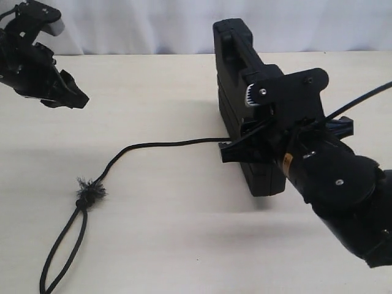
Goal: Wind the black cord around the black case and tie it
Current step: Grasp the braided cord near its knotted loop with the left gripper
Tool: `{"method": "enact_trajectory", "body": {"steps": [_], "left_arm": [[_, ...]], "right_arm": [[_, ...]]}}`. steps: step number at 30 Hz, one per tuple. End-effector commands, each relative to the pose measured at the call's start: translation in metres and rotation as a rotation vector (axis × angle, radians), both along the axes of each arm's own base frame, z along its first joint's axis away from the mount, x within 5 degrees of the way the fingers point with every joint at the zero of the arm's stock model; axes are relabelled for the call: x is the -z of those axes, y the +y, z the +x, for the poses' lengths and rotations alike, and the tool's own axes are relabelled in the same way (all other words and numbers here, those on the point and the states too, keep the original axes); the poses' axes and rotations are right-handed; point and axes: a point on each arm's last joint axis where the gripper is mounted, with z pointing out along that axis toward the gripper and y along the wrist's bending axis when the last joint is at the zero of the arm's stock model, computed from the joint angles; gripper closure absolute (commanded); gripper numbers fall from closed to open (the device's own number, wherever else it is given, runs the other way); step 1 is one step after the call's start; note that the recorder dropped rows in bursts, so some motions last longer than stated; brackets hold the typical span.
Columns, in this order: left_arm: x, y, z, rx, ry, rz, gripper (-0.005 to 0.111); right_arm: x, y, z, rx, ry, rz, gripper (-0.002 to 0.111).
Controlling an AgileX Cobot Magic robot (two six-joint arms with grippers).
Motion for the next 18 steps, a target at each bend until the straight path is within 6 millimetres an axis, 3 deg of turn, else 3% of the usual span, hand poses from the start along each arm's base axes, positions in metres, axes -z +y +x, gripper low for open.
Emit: {"method": "enact_trajectory", "body": {"steps": [1, 6, 10, 18], "left_arm": [[-0.001, -0.006, -0.004, 0.251, -0.060, 0.107, 0.062], [0.002, -0.035, -0.011, 0.631, -0.131, 0.243, 0.062], [0.017, -0.048, -0.021, 0.902, -0.124, 0.382, 0.062], [0.060, -0.047, -0.040, 1.417, -0.147, 0.782, 0.062]], "right_arm": [[0.001, -0.008, 0.006, -0.002, 0.034, 0.021, 0.104], [0.001, -0.008, 0.006, -0.002, 0.034, 0.021, 0.104], [0.001, -0.008, 0.006, -0.002, 0.034, 0.021, 0.104], [0.001, -0.008, 0.006, -0.004, 0.034, 0.018, 0.104]]}}
